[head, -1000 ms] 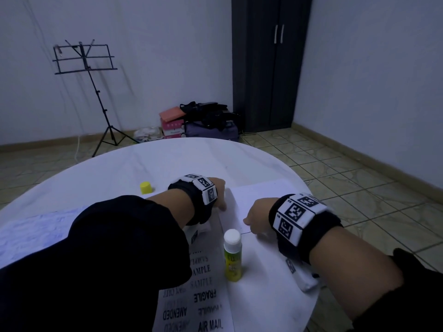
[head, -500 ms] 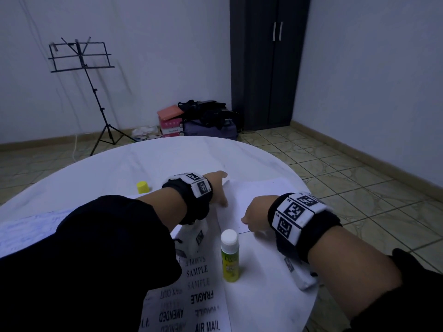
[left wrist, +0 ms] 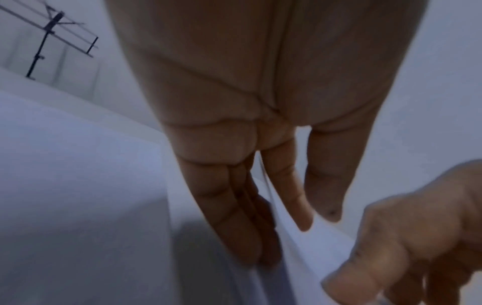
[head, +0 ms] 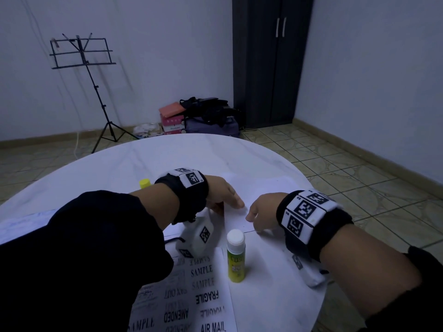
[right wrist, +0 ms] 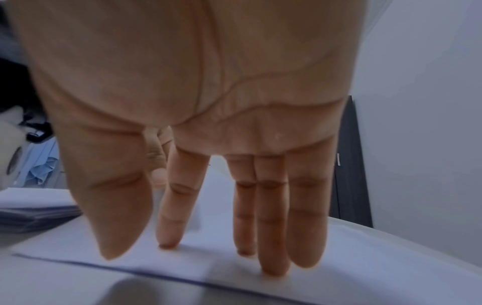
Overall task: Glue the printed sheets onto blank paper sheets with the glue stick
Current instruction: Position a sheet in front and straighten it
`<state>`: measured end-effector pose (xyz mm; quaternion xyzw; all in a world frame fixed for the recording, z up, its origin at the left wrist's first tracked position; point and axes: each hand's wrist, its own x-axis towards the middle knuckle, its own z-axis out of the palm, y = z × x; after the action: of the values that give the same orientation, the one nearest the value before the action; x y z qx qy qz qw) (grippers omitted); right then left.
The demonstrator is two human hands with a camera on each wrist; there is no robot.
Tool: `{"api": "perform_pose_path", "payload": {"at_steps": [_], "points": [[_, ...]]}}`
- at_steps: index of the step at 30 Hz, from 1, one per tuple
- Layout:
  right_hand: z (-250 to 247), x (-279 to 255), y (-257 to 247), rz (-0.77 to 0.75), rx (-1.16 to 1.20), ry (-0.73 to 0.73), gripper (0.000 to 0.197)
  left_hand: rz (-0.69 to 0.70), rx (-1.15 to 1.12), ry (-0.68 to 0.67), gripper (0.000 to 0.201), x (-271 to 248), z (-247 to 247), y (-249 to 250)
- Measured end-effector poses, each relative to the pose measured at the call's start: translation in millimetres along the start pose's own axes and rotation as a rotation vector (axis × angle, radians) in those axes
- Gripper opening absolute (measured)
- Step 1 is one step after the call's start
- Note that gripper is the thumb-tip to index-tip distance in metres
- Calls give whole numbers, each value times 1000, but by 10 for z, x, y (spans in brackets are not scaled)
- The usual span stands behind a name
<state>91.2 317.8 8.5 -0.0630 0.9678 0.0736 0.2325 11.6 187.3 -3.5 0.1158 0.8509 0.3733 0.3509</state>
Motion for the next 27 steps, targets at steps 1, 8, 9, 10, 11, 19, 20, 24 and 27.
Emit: {"api": "perform_pose_path", "payload": {"at_steps": [1,8,9,10,11,19,20,24,27], "points": [[5,-10,11,-7,9,6,40,4,-29,-8,12,3,2,-4],[97,-148,229,24,318,137,50,-31,-256,-15,20,31,-18,-25],[120,-159,262,35,345,151,48,-36,-274,-19,19,18,-25,-15],[140,-182,282,45,355,170,44,-38,-290,-21,18,5,-26,-7],[152,-206,289,56,343,205,41,-40,-310,-18,18,-8,-28,-1],[161,-363,107,-155,355,216,38,-9,-454,-22,16,-30,-50,-28],[183,-354,74,-177,326,153,43,-5,-455,-19,16,-36,-46,-31],[204,-321,60,-20,141,-52,46,-5,-420,-3,18,-29,-52,-66],[149,-302,134,204,26,-157,22,-20,-374,-14,24,-13,-75,-107]]}}
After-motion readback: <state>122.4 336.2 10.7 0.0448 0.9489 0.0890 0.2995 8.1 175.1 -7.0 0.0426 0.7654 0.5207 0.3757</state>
